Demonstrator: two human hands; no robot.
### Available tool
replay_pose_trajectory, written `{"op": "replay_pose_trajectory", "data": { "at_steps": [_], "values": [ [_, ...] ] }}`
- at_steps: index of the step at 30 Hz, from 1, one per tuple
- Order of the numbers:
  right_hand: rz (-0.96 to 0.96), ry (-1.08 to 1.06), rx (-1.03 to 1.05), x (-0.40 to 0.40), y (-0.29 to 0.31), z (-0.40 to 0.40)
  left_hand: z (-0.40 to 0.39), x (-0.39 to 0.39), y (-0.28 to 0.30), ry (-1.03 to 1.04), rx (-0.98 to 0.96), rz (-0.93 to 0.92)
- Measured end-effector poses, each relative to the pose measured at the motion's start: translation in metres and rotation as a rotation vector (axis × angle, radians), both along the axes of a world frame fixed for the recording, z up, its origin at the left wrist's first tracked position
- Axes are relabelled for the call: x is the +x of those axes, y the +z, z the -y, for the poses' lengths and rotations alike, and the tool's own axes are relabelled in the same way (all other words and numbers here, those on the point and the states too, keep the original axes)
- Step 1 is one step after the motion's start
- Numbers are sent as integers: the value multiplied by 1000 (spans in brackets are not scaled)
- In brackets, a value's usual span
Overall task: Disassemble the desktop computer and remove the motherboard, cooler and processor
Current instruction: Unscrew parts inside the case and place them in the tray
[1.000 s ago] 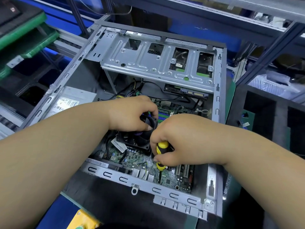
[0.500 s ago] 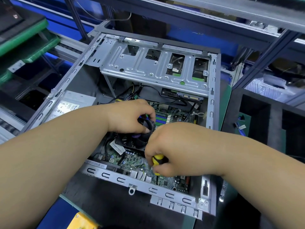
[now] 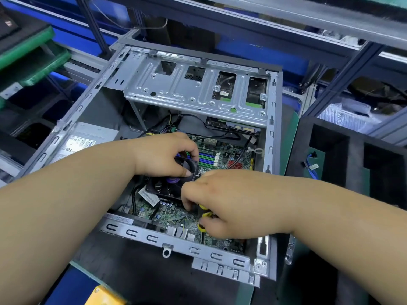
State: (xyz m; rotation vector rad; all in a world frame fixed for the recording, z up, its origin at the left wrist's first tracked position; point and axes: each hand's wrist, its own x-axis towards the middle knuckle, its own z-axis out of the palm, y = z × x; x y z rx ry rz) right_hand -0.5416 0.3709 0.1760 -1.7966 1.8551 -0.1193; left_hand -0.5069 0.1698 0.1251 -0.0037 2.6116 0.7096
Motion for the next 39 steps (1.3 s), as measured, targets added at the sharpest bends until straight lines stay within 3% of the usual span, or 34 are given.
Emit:
{"op": "replay_pose_trajectory", "data": {
  "at_steps": [6, 11, 15, 22, 27, 33, 37, 39],
  "values": [
    [-93, 34, -53, 3, -7, -2, 0, 1, 1, 15, 0, 16],
    [23, 15, -78, -2, -6, 0, 0, 1, 1, 9, -5, 13],
    [-15, 52, -106, -4, -9, -3, -1, 1, 1, 21, 13, 11],
    [-78, -72, -266, 1, -46, -2, -2, 1, 3, 22, 7, 15],
    [-103, -68, -221, -1, -64, 4, -1, 1, 2, 28, 6, 18],
    [57, -11, -17, -1, -15, -2, 1, 1, -1, 25, 22, 4],
    [-231, 14, -84, 3, 1, -2, 2, 0, -2, 13, 15, -1],
    [-242, -5, -97, 7, -3, -1, 1, 0, -2, 11, 10, -3]
  ]
}}
